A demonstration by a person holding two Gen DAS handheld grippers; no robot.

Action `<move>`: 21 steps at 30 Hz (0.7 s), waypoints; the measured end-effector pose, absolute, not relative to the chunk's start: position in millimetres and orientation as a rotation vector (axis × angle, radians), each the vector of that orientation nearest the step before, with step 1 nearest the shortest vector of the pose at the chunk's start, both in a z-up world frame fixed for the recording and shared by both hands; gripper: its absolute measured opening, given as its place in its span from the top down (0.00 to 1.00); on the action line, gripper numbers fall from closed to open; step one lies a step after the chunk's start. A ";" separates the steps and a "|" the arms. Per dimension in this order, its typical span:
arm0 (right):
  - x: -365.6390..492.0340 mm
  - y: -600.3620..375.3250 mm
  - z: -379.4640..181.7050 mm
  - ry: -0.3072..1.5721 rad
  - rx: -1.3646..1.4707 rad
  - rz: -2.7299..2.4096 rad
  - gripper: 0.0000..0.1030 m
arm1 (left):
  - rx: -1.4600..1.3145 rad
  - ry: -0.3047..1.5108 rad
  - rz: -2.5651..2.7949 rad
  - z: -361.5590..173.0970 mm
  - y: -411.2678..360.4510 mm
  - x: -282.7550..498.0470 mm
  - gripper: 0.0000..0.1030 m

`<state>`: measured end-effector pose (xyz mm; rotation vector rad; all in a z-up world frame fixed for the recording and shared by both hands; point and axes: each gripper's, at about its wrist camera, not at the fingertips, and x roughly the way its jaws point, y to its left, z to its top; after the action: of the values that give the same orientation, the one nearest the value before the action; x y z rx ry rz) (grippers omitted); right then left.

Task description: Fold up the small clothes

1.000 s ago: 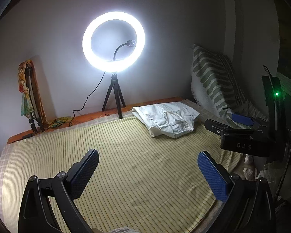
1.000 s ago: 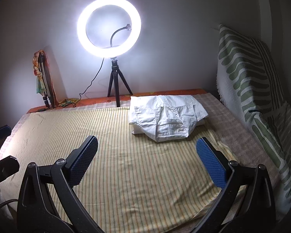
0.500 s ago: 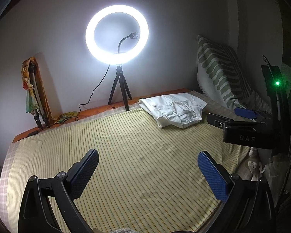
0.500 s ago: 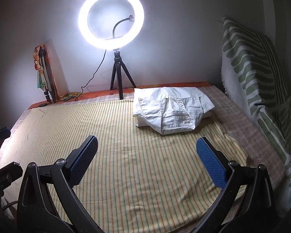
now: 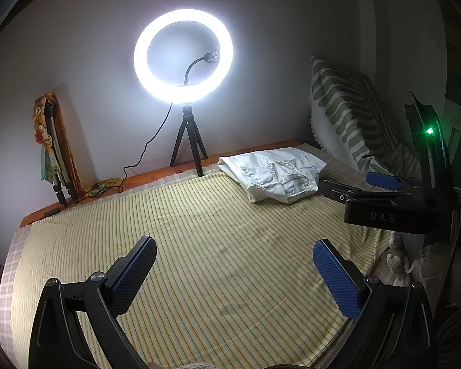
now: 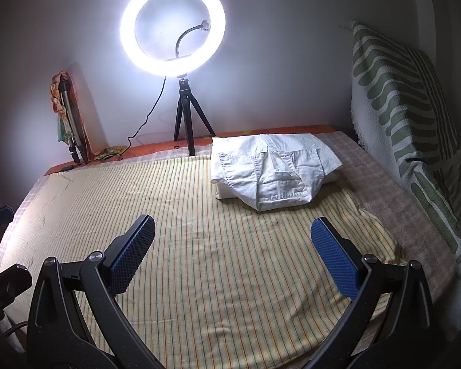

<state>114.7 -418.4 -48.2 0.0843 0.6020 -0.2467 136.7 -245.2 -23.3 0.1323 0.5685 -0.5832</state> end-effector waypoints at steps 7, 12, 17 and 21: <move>115.4 -415.5 -48.8 0.603 0.084 -0.238 0.00 | 0.131 0.567 -0.579 -22.8 -244.6 136.0 0.00; 115.5 -414.7 -49.3 0.604 0.084 -0.235 0.00 | 0.129 0.565 -0.579 -22.6 -244.6 135.5 0.00; 116.1 -414.0 -49.5 0.604 0.087 -0.235 0.00 | 0.129 0.564 -0.583 -21.3 -244.1 135.0 0.00; 115.9 -413.7 -49.5 0.604 0.087 -0.234 0.00 | 0.130 0.563 -0.583 -20.7 -244.3 134.8 0.00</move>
<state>115.9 -413.7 -49.5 0.0867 0.6043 -0.2345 134.8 -244.3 -20.7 0.1299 0.5628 -0.5826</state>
